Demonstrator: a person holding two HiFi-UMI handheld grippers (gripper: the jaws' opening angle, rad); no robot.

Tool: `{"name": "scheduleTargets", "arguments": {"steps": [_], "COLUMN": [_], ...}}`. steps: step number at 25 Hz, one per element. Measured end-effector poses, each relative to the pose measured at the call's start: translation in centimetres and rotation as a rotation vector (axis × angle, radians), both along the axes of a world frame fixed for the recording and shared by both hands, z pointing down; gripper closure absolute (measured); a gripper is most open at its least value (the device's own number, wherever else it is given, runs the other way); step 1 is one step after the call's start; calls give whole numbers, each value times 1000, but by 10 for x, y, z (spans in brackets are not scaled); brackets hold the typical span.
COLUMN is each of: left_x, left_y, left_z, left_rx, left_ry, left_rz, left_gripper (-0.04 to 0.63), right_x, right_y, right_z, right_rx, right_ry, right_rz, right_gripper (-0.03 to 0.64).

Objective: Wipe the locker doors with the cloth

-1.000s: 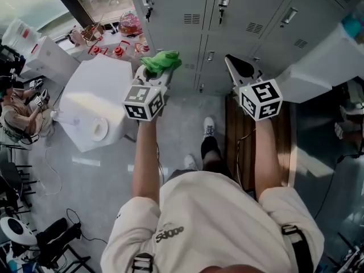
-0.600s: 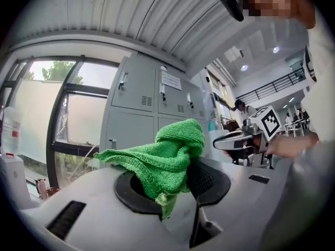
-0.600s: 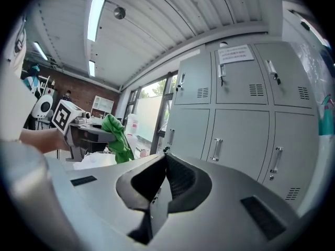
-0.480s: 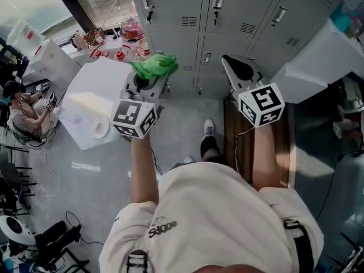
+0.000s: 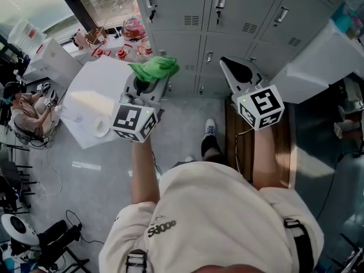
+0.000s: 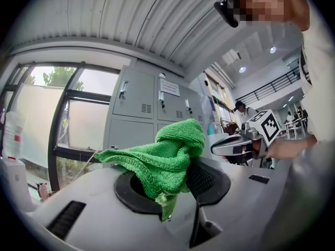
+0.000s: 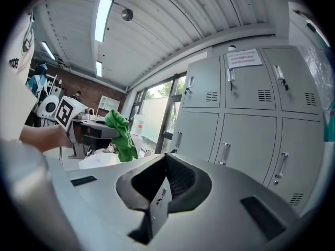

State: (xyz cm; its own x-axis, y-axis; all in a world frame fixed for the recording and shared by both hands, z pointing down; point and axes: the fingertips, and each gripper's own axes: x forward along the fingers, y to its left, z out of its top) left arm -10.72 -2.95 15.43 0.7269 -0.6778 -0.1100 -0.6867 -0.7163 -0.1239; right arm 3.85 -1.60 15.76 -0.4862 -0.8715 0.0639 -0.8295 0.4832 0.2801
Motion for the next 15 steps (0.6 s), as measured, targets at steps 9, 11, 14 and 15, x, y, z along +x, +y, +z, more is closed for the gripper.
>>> {"name": "scheduleTargets", "arguments": {"steps": [9, 11, 14, 15], "left_x": [0, 0, -1, 0], "left_y": [-1, -2, -5, -5], "left_z": [3, 4, 7, 8], "left_rx": [-20, -25, -32, -34], "left_ry": [2, 3, 0, -1], "left_rz": [3, 3, 1, 1], "left_gripper": [456, 456, 456, 456], "right_x": [-5, -6, -7, -7], "right_y": [-1, -3, -4, -5], "right_z": [6, 6, 8, 8], "right_rx": [-11, -13, -15, -16], "right_ry": [-5, -11, -19, -22], "right_rz": [-10, -10, -13, -14], "right_gripper": [609, 609, 609, 610]}}
